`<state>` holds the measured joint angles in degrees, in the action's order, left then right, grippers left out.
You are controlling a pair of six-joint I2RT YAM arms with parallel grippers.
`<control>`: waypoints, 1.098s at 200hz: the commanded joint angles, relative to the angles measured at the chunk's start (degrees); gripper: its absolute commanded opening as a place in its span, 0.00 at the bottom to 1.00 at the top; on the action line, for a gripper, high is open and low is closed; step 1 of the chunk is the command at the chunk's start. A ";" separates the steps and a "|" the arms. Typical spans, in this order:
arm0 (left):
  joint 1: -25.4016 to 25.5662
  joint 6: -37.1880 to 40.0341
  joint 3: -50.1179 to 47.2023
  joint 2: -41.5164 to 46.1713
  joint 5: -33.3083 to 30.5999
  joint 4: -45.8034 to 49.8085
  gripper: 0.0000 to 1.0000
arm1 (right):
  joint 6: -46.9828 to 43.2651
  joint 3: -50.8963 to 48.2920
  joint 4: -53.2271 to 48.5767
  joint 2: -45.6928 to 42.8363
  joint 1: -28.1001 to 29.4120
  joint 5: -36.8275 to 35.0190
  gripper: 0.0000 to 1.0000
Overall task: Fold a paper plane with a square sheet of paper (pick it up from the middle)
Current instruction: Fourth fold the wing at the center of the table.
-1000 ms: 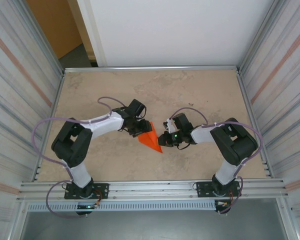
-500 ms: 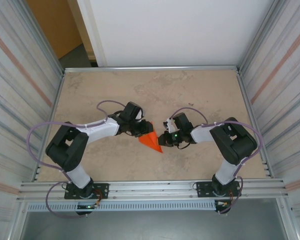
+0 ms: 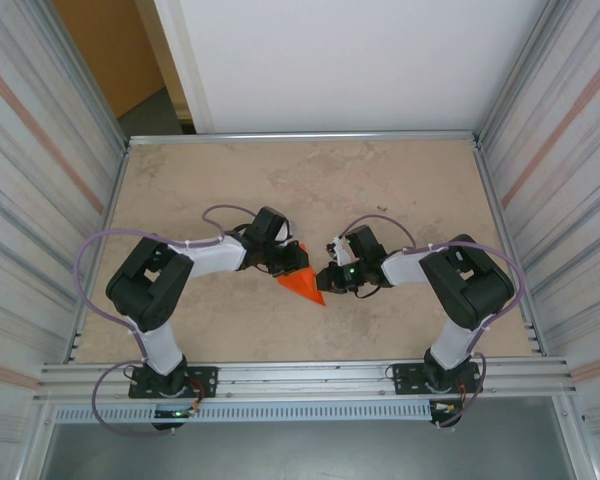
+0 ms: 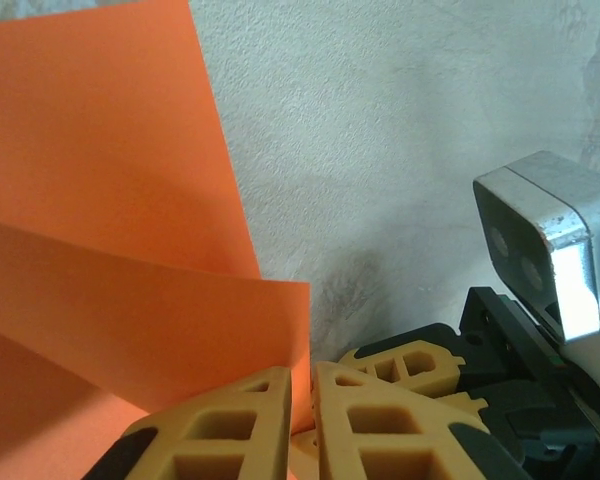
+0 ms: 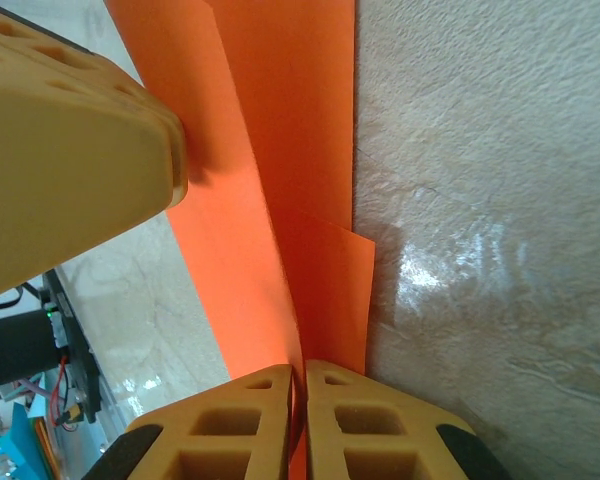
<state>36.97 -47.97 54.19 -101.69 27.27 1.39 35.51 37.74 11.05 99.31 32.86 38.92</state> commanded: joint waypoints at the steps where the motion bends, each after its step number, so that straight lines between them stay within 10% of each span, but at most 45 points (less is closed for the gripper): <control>1: -0.47 0.72 0.03 -1.57 0.47 -0.77 0.12 | -0.22 -0.71 -2.17 4.14 1.42 -4.28 0.11; 130: -0.81 1.65 0.93 -4.92 0.88 -1.39 0.09 | 0.35 -0.83 -2.61 3.53 1.24 -4.28 0.13; 219: -1.11 1.76 1.00 -4.82 1.12 -1.31 0.09 | -2.33 -0.21 -9.60 -7.32 0.62 -2.51 0.33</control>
<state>36.40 -47.75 54.30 -106.08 27.57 -0.12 35.31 37.63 7.70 95.57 33.41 38.24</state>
